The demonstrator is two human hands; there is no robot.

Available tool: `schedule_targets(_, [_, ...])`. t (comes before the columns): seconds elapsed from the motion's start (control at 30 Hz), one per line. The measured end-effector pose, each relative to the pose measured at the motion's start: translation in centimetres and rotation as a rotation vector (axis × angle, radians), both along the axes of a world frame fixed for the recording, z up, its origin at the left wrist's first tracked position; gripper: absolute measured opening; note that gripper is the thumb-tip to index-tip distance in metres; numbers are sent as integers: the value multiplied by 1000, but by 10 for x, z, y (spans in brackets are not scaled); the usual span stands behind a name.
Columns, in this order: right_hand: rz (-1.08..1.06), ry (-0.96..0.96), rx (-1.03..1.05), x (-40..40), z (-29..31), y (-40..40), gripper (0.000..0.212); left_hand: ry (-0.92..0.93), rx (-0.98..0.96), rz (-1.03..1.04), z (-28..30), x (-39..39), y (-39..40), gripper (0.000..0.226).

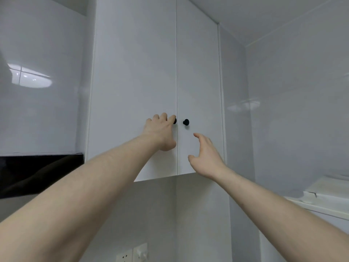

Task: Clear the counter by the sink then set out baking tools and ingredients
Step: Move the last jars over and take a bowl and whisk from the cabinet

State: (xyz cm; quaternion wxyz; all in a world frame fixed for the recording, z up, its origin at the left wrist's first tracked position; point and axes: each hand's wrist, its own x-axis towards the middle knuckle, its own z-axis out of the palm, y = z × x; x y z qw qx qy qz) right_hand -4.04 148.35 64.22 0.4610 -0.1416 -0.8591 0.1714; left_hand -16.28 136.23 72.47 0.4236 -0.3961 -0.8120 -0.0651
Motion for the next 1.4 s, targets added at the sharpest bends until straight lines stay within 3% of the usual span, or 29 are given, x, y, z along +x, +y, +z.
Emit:
schedule_targets(0.2, [8, -60, -67, -41, -15, 18, 73, 45, 7, 46, 0, -6, 31, 73])
schedule_targets(0.4, [-3, -147, -132, -71, -34, 28, 73, -38, 83, -37, 5, -6, 34, 53])
schedule_targets(0.73, [106, 103, -364, -65, -25, 49, 48, -170, 117, -24, 12, 24, 33, 41])
schedule_targets(1.0, [149, 309, -628, -22, 10, 46, 43, -255, 221, -180, 4, 95, 9, 33])
schedule_targets(1.27, [291, 358, -648, -5, 26, 28, 42, -248, 517, -390, -10, 151, -35, 24])
schedule_targets(1.4, [321, 317, -534, -5, 15, 20, 38, -175, 655, -455, -18, 175, -70, 18])
